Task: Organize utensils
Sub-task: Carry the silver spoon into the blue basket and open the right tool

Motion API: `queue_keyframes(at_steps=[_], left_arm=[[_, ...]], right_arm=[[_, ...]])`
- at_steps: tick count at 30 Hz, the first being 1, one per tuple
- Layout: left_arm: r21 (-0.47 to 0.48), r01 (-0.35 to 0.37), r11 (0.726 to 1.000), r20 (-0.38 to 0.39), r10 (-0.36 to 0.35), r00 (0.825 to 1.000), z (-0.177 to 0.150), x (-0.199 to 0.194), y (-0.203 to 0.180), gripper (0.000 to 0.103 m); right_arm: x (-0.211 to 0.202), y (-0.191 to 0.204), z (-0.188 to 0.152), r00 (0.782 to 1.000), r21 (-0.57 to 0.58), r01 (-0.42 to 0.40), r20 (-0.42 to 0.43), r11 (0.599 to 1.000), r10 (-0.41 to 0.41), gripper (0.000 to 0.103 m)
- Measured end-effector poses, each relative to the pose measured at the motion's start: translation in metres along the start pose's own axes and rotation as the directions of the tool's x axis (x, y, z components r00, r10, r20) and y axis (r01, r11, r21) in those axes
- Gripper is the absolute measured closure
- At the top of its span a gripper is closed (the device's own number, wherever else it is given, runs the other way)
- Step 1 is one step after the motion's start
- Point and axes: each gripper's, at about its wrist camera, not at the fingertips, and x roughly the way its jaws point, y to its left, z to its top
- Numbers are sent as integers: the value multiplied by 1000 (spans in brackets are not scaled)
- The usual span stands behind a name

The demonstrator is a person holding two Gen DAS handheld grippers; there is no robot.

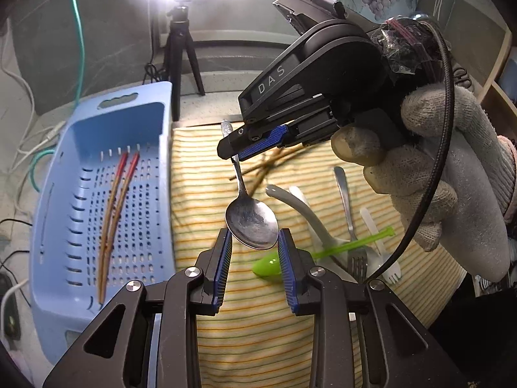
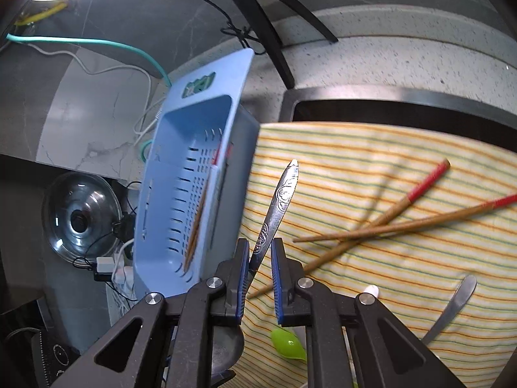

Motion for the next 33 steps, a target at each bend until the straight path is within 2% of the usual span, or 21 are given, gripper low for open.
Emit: queue_keyframes(at_steps=[8, 17, 26, 33], left_arm=[[-56, -37, 998, 17, 38, 999, 0, -8, 33, 76], [-124, -78, 989, -6, 78, 997, -11, -10, 70, 76], [-167, -120, 979, -20, 118, 993, -17, -12, 86, 76], [-184, -119, 976, 5, 122, 993, -17, -24, 80, 76]], right_arm=[[13, 41, 13, 1000, -73, -9, 2, 997, 9, 92], [47, 79, 19, 999, -144, -11, -36, 989, 6, 92], [53, 88, 17, 999, -179, 3, -52, 984, -13, 88], [24, 76, 9, 999, -198, -2, -36, 980, -6, 87]])
